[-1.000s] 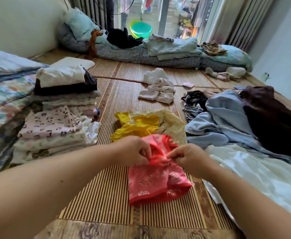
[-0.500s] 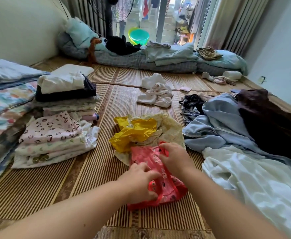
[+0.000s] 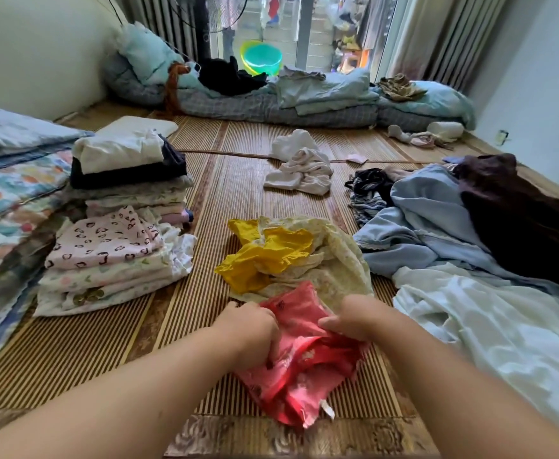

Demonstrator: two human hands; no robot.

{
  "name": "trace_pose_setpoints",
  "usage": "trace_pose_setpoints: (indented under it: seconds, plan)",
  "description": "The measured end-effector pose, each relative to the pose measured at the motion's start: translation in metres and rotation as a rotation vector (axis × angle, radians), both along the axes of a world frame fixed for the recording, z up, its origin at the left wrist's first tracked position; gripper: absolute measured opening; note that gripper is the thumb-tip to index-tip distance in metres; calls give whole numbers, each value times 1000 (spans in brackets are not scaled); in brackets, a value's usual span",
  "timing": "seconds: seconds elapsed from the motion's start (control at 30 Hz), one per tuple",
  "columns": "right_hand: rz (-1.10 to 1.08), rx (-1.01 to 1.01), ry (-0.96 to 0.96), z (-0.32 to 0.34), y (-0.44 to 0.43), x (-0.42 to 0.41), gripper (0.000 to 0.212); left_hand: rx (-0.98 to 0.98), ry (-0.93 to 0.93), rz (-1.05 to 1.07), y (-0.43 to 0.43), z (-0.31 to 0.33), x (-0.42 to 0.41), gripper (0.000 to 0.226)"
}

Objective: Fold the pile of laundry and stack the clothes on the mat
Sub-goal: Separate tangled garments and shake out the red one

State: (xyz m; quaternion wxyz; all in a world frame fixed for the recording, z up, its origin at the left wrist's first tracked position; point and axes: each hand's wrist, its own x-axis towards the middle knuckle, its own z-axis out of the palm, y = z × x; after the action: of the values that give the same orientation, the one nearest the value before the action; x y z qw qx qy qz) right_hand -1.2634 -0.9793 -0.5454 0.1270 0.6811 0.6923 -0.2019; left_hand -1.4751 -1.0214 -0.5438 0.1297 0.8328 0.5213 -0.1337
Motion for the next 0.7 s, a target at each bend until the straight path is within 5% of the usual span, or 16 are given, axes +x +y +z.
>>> trace_pose_setpoints:
  seconds: [0.1, 0.2, 0.33, 0.57, 0.7]
  plan:
    - [-98, 147, 179, -1, -22, 7, 41, 84, -189, 214, -14, -8, -7, 35]
    - [-128, 28, 395, -7, -36, -3, 65, -38, -187, 503, -28, -17, -10, 78]
    - [-207, 71, 338, -10, -31, -23, 82, -109, -116, 507, -42, -23, -7, 87]
    - [-85, 4, 490, 41, -13, -49, 23, -127, -330, 552, -43, -28, -19, 96]
    - [83, -39, 687, 100, -16, -51, 7, -223, -916, 775, -34, -19, -23, 135]
